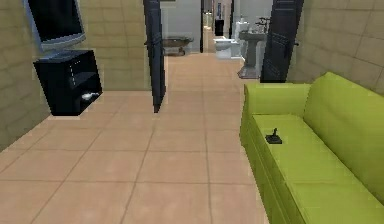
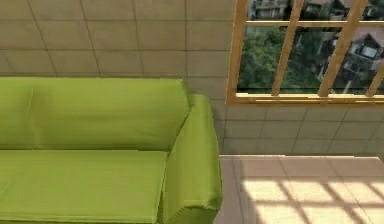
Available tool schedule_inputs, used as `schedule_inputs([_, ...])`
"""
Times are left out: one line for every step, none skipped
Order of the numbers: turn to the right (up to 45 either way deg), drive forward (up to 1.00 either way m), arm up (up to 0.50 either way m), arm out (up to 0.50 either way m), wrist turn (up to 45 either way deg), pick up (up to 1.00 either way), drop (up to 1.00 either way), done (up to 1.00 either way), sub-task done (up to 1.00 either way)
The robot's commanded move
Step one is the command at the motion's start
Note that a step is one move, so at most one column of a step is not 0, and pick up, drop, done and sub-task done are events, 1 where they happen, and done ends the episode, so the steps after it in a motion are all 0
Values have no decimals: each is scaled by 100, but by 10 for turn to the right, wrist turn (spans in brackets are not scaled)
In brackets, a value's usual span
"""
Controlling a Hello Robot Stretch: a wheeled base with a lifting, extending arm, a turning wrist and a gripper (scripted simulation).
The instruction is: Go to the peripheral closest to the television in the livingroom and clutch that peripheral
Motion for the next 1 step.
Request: schedule_inputs([0, 70, 0, 0, 0, 0, 0, 0, 0])
